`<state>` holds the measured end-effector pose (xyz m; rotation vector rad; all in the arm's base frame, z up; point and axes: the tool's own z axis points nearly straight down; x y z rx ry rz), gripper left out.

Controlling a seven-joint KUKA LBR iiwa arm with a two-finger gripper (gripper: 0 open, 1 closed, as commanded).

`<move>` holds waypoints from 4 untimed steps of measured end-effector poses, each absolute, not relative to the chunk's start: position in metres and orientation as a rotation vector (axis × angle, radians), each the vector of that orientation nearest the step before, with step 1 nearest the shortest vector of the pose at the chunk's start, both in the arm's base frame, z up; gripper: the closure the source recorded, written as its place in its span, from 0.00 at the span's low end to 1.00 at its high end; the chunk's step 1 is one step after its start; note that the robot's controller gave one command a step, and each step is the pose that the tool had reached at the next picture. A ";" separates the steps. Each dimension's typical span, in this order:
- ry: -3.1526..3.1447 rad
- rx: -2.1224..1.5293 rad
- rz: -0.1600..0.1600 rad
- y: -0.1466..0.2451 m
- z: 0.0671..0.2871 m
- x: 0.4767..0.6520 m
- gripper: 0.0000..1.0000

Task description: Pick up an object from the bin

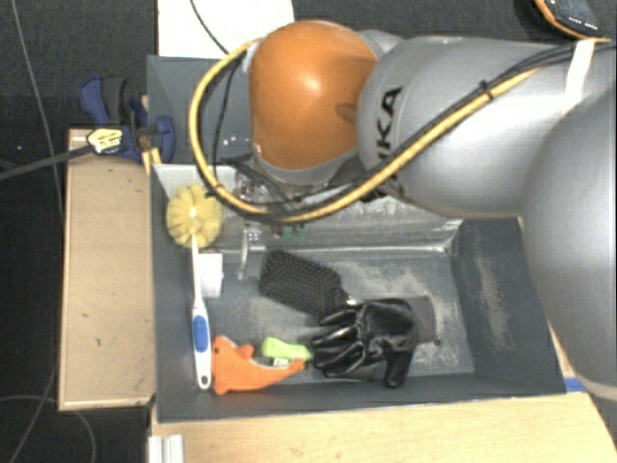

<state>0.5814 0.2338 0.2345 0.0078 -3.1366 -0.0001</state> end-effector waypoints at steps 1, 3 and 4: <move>-3.145 -0.005 -0.003 0.232 0.240 0.583 0.00; -3.150 0.137 -0.006 0.133 0.165 0.582 0.00; -3.133 -0.249 -0.003 0.086 0.100 0.572 0.00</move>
Offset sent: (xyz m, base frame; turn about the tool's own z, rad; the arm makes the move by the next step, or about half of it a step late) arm -0.0057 -0.1104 -0.1645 -0.0609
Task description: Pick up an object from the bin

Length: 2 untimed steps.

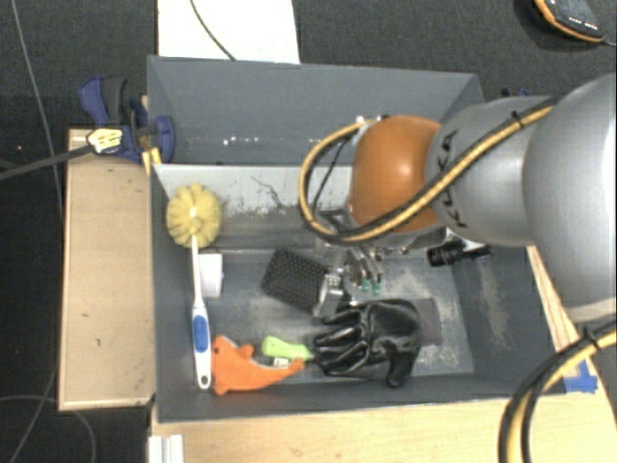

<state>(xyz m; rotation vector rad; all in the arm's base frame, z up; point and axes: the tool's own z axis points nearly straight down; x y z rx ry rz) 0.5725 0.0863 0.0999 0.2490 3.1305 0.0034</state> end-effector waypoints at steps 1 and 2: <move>3.124 0.026 0.007 0.107 0.073 0.580 0.00; 3.064 0.584 0.017 0.112 0.076 0.550 1.00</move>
Offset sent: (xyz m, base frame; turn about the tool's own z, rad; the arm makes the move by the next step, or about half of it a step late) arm -0.0284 0.0247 -0.0299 0.2172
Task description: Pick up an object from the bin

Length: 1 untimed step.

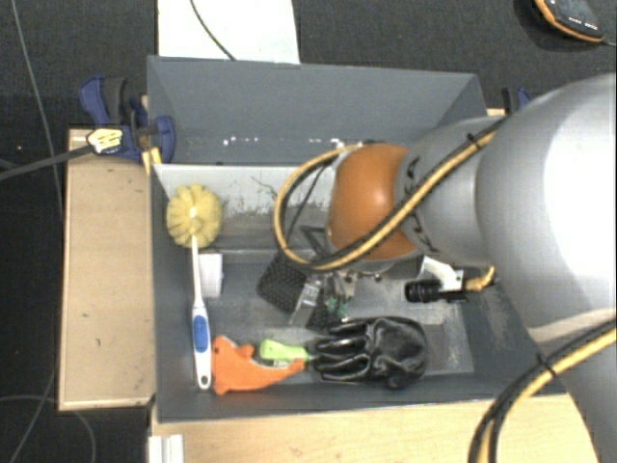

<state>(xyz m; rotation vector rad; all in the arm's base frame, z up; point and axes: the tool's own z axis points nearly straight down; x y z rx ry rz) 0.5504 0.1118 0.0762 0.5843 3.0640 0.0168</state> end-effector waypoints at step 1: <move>3.064 0.586 0.017 0.112 0.076 0.550 1.00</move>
Offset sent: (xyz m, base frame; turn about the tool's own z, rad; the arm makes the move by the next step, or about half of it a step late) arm 0.0001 -0.0001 0.0205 0.0005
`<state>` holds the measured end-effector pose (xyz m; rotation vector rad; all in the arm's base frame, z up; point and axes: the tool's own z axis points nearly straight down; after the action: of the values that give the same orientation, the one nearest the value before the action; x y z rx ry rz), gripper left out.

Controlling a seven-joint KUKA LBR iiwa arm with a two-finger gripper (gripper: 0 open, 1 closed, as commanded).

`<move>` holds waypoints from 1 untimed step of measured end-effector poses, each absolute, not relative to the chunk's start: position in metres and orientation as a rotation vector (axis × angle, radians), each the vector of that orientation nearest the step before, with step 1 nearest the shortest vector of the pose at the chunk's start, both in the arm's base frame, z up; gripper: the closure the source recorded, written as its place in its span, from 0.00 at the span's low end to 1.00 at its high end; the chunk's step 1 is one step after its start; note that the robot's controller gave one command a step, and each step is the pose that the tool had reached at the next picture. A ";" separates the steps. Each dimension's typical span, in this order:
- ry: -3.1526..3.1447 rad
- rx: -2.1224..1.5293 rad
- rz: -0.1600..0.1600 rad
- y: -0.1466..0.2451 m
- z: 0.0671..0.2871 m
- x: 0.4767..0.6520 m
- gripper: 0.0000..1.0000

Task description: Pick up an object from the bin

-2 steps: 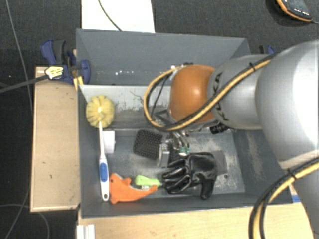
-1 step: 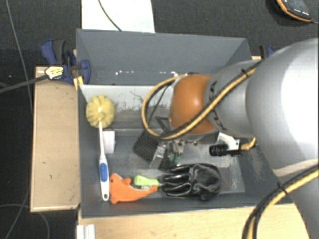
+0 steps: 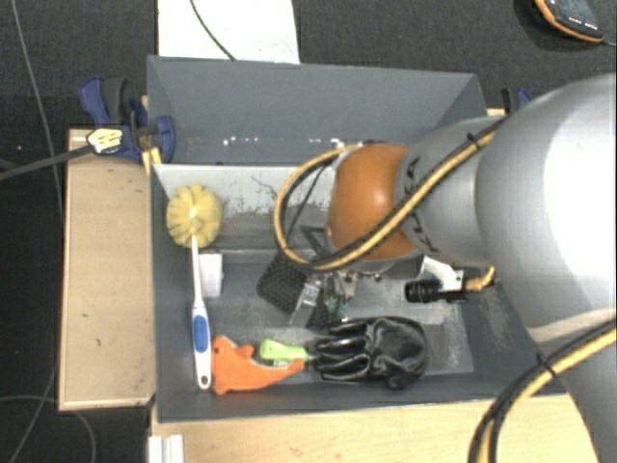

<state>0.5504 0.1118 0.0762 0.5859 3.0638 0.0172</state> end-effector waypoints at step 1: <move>3.064 0.587 0.017 0.111 0.082 0.550 1.00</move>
Offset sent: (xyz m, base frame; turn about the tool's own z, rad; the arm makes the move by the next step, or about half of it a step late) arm 0.0000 -0.0002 0.0495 0.0005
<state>0.5501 0.1114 0.0819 0.5874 3.0636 0.0166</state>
